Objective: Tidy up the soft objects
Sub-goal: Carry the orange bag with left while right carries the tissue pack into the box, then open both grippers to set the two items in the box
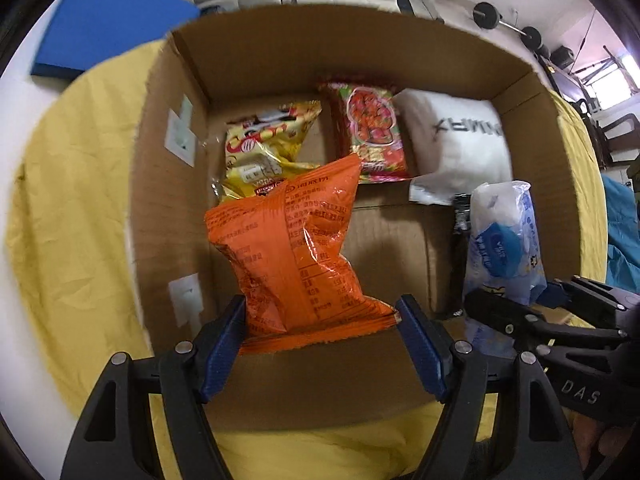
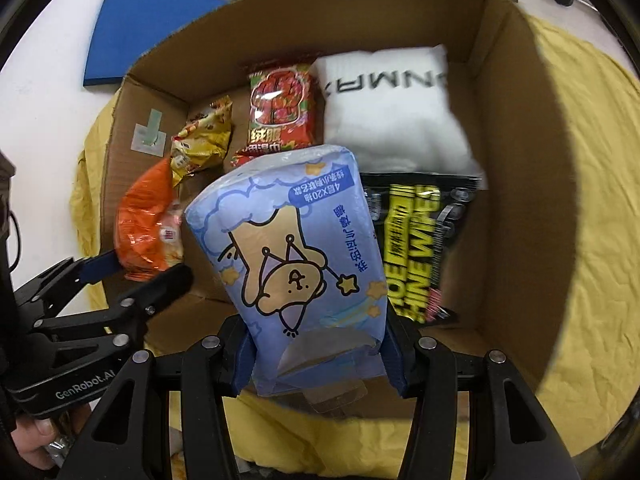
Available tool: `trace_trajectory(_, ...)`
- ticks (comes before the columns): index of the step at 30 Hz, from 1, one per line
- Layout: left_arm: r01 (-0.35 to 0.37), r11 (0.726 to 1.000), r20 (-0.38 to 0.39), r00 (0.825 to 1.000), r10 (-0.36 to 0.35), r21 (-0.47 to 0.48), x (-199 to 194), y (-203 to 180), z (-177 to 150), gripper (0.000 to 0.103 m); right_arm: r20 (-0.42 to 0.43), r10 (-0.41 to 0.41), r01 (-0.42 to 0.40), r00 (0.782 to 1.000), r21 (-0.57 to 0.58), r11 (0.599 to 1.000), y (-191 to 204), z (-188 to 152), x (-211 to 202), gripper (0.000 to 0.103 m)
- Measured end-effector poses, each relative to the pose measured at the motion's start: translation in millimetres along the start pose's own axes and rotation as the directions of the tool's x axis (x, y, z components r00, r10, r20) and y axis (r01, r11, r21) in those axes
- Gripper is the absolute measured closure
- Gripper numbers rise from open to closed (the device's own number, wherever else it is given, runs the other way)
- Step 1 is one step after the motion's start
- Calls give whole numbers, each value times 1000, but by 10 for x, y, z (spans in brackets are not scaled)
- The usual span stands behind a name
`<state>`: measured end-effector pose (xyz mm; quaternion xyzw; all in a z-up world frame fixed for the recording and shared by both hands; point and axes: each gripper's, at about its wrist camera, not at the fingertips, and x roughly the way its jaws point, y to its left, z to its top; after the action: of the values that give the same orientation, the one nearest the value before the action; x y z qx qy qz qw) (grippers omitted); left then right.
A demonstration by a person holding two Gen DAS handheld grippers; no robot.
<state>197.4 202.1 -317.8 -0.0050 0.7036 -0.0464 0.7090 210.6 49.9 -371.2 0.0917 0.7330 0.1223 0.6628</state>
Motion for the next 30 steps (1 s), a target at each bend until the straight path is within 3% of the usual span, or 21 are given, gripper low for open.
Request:
trace_trajectory(6,43,999,-87,995,-41,17,359,139,131,30,-56,28,-28,998,-12,1000,8,119,315,49)
trace_trajectory(13,92,995,-139,987,-86,37,457,112,217,30,-96,49,-50,994,-6,999,-43,192,533,46)
trace_trajectory(17,85,996,-152,985,-79,39,498,92,207,30,-114,36,-39,993,-27,999,-37,208,591,43)
trace_trajectory(21,76,996,-160,985,-67,53,503,18,195,30,-126,30,-35,992,-37,999,-37,235,642,36)
trace_trajectory(29,131,991,-193,974,-122,35,456,-35,208,29,-138,59,-66,989,-52,996,-159,283,688,22)
trace_trajectory(30,126,992,-194,974,-118,31,458,-29,200,29,-137,63,-71,989,-53,996,-178,285,681,16)
